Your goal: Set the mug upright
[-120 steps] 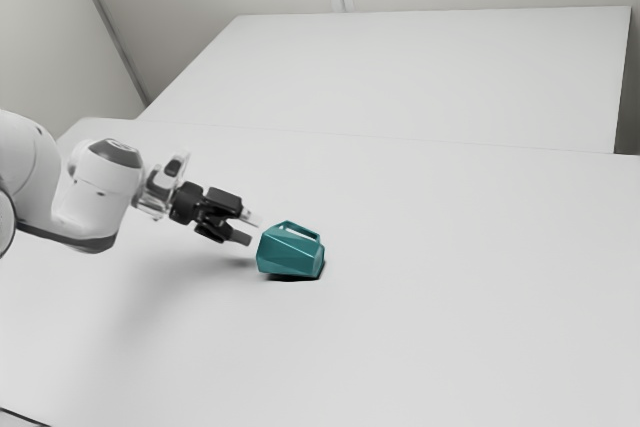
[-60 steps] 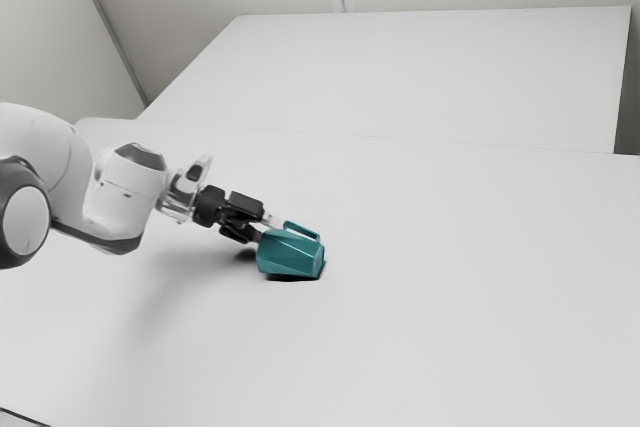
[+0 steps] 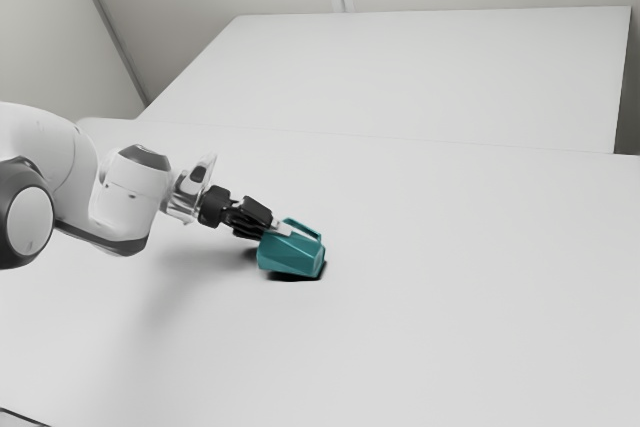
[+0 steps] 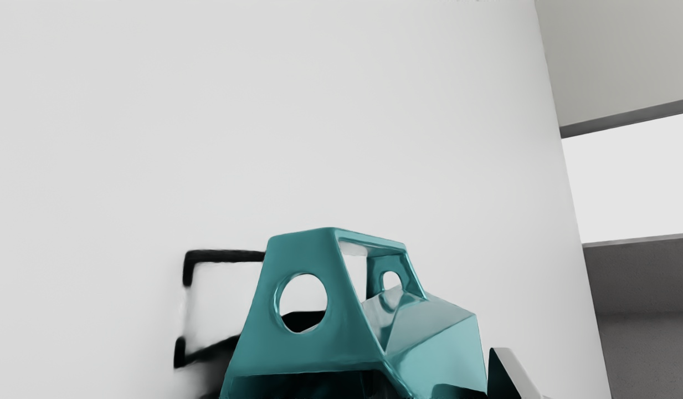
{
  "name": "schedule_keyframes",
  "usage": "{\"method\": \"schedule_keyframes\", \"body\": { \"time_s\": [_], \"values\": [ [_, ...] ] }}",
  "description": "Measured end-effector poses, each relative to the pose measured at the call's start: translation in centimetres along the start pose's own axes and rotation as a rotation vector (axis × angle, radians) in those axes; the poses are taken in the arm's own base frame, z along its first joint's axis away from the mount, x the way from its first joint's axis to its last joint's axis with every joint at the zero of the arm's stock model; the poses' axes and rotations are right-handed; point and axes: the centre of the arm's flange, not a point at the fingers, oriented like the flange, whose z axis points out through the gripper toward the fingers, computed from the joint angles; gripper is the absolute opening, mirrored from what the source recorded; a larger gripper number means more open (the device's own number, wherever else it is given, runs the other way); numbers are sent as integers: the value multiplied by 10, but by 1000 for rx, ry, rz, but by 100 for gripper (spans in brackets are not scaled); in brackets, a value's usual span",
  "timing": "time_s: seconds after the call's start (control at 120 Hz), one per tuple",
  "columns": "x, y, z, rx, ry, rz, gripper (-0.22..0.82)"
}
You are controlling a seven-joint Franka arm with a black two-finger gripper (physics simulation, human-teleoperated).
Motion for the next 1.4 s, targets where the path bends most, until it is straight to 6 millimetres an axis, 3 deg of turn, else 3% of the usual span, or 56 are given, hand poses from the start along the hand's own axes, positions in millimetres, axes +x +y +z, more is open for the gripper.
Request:
{"method": "schedule_keyframes", "body": {
  "time_s": [0.333,0.742,0.975,1.25,1.4],
  "values": [
    [7,19,4,-21,12,37,-13],
    [26,84,-10,-15,36,126,-18],
    [35,113,-19,202,-79,223,-18],
    [67,142,-36,530,-234,349,-18],
    [71,143,-33,638,-281,349,-18]
  ]
}}
